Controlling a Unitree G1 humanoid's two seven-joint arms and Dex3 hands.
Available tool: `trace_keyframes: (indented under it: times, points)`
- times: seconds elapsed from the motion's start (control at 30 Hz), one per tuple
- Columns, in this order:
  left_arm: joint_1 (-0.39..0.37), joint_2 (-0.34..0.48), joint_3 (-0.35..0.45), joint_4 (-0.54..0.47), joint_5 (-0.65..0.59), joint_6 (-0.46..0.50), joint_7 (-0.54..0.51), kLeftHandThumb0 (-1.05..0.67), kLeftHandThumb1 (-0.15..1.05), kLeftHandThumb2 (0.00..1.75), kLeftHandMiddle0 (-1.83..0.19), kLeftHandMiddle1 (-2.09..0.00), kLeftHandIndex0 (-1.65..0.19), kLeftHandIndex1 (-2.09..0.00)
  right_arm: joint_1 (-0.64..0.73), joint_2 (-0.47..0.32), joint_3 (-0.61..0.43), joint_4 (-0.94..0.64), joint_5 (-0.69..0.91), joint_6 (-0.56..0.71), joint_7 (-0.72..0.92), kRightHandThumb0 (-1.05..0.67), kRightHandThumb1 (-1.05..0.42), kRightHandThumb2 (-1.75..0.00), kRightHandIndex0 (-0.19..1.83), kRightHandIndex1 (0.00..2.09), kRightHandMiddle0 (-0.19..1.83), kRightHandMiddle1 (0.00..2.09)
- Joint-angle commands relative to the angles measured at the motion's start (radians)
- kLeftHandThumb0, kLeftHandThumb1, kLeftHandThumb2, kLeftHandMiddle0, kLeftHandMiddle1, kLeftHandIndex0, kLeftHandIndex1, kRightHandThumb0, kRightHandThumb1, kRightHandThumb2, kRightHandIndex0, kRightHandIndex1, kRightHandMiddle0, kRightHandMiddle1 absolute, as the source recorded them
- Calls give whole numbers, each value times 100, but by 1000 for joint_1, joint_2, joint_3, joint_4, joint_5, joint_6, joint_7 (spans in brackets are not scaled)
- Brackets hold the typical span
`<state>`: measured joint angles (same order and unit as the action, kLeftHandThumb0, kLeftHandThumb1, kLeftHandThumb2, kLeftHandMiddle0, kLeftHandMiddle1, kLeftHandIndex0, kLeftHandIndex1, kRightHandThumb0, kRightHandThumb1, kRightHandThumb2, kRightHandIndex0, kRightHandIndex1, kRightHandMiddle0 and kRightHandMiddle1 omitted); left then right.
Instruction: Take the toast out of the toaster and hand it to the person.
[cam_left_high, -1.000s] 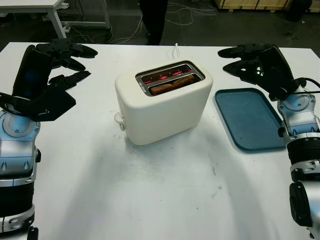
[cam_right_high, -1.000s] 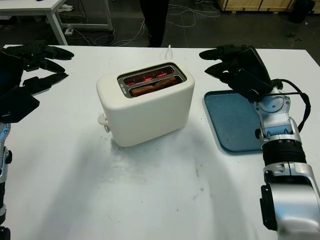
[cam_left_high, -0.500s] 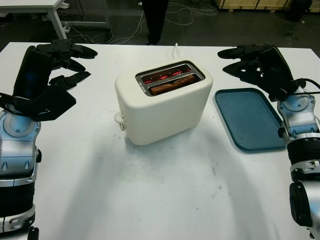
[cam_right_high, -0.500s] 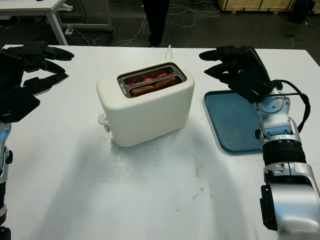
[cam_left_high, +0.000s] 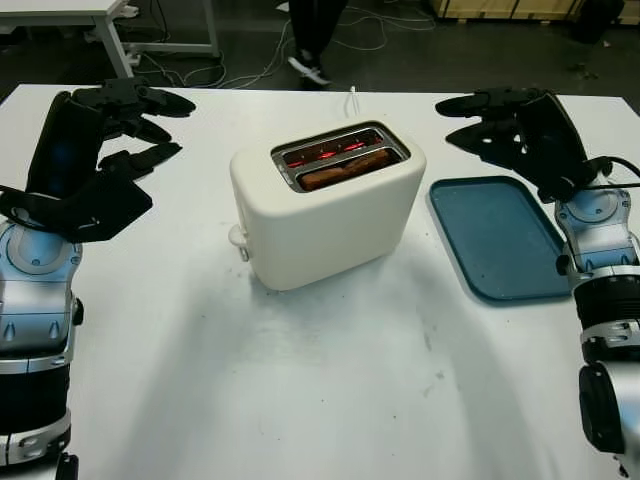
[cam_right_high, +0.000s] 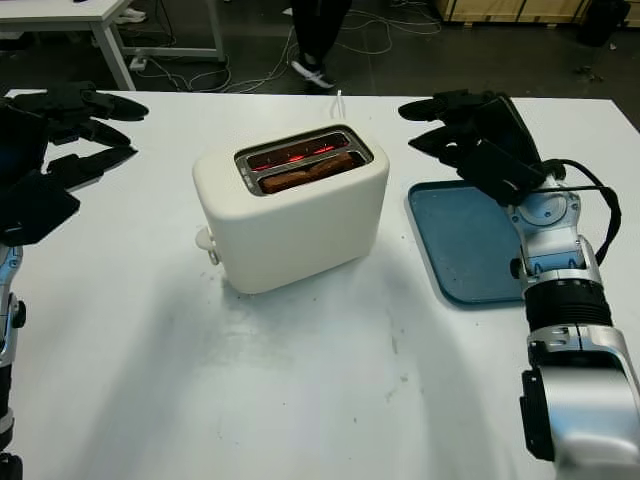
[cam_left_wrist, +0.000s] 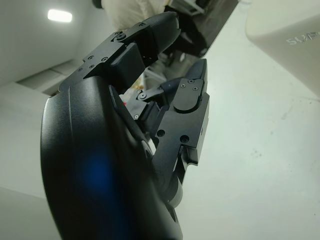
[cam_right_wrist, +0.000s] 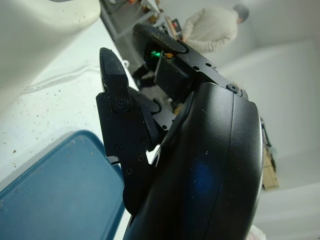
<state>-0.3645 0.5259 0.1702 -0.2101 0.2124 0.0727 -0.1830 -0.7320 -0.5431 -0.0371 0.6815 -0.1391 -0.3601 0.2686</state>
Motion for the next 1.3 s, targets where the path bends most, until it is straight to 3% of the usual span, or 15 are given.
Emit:
trace_keyframes:
  times: [0.0, 0.33, 1.27]
  points:
    - [-7, 13, 3, -4, 5, -22, 3, -2, 88, 2, -72, -85, -80, -46, -7, -6, 0, -10, -7, -2, -12, -34, -92, -5, 102, 24, 95, 0]
    - [-6, 28, 7, 23, 10, -79, 7, 2, 87, 1, -76, -84, -82, -46, -6, -8, 2, 4, -11, -22, -16, -34, -92, -5, 103, 23, 95, 0]
    - [-7, 24, 7, 21, 0, -64, 4, 3, 87, 1, -77, -81, -83, -46, -6, -8, 8, -2, -17, -18, -18, -31, -92, -6, 103, 20, 94, 0]
